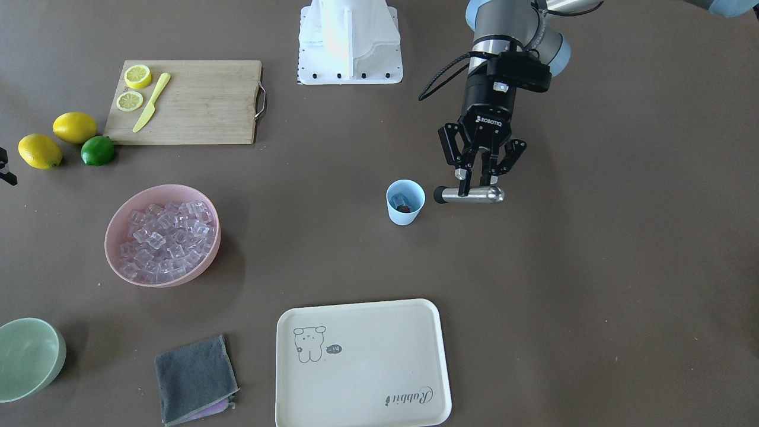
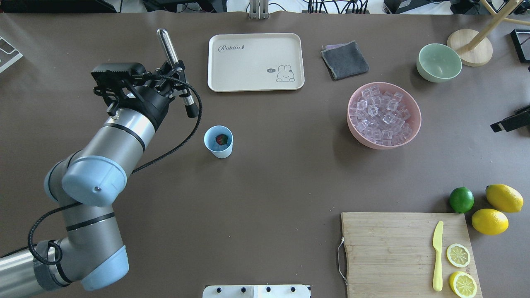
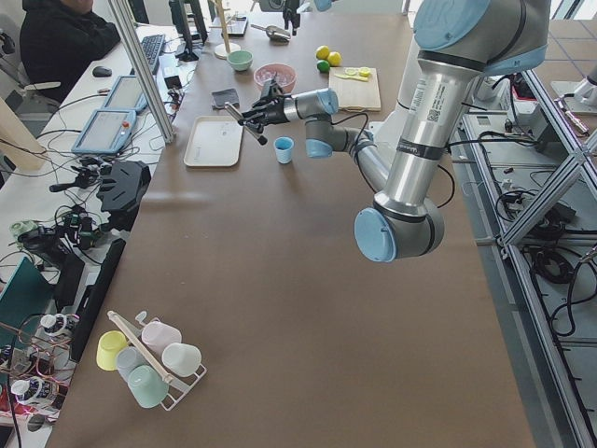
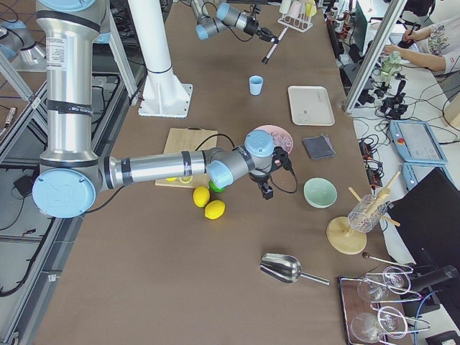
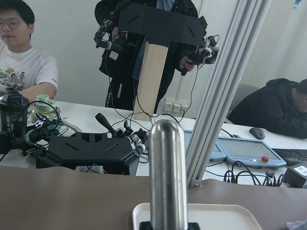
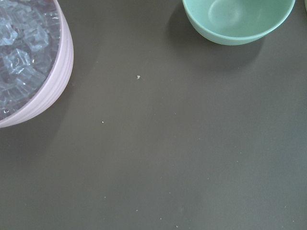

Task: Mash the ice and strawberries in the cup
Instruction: 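Carry the metal pestle over the cup and lower it inside, then press the pestle down into the cup contents with the left gripper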

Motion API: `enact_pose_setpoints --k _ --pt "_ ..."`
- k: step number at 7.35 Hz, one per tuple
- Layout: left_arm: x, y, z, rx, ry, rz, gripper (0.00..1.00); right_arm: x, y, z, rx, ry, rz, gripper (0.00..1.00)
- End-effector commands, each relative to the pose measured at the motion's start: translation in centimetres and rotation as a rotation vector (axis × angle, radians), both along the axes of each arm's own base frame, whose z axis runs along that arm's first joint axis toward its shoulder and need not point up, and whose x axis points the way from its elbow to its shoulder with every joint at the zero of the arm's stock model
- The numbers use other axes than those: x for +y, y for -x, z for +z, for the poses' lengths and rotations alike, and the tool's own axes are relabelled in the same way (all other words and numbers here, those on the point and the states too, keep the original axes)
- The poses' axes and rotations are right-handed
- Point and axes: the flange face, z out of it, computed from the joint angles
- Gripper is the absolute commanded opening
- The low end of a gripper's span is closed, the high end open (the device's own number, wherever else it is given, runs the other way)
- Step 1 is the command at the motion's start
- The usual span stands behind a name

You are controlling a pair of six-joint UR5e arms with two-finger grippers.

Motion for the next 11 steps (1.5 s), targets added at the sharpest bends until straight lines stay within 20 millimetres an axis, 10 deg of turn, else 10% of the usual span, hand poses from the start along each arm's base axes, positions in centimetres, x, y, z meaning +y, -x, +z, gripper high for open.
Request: enact_pose_setpoints --k 1,8,11 --pt "3.3 -4.6 -3.2 0.028 -0.025 -0.045 0.0 -0.5 1.1 -0.3 0.002 -0.005 -0.017 0.98" --pt "4.7 -10.2 2.2 -0.021 0.014 -0.016 0.0 0.4 0.1 0.7 0.002 0.018 -0.007 0.98" --pt "4.7 -9.9 1.5 -0.013 0.009 -0.009 0.0 0.5 -0.2 0.9 0.009 0.018 -0.001 0.98"
